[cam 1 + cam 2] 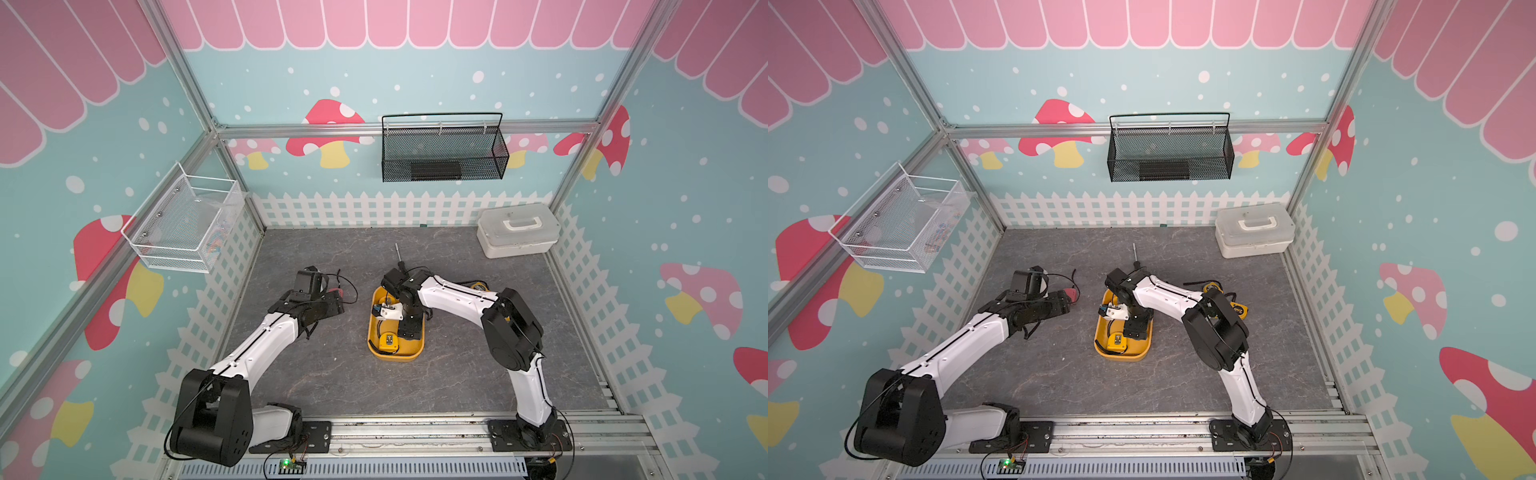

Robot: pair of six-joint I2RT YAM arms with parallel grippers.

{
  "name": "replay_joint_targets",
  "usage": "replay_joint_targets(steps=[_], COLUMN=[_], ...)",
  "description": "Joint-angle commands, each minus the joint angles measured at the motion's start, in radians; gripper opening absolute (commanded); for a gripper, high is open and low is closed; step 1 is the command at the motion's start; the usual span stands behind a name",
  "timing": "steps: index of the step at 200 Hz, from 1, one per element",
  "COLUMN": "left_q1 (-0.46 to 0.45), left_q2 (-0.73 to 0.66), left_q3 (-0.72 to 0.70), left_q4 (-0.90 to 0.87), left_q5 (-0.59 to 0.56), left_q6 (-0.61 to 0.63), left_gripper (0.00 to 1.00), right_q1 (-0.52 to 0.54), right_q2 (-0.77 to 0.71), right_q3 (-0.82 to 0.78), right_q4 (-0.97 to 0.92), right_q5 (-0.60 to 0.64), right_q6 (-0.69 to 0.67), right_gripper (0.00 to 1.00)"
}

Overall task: Take the tape measure out of the storage box
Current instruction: Pick up the tape measure from the storage box.

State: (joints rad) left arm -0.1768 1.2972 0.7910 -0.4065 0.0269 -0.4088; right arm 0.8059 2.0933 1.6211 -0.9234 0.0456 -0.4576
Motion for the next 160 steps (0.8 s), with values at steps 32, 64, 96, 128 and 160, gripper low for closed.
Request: replay_joint_targets(steps=[32, 64, 96, 128, 160], left_q1=[0.008, 0.008, 0.007, 0.011, 0.017], left_q2=[-0.007, -0.011, -0.020, -0.030, -0.047], left_q3=[-0.004, -0.007, -0.007, -0.006, 0.006], left_q4=[0.009, 0.008, 0.008, 0.005, 0.006], left_q5=[0.010, 0.010, 0.002, 0.010, 0.062], left_q6=[-0.006, -0.008, -0.006, -0.001, 0.007], left_gripper=[0.77, 0.77, 0.78, 0.78, 0.80], right_q1=[-0.004, -0.007, -0.017, -0.029, -0.058], right_q2=[0.055, 0.053, 0.028, -0.015, -0.089], right_q3=[0.017, 0.015, 0.016, 0.010, 0.000], right_q4=[-0.058, -0.056, -0.030, 0.000, 0.058], right_q5=[-0.057, -0.056, -0.063, -0.065, -0.119], right_q6=[0.027, 0.024, 0.030, 0.018, 0.031], right_gripper=[0.79, 0.74, 0.65, 0.61, 0.59])
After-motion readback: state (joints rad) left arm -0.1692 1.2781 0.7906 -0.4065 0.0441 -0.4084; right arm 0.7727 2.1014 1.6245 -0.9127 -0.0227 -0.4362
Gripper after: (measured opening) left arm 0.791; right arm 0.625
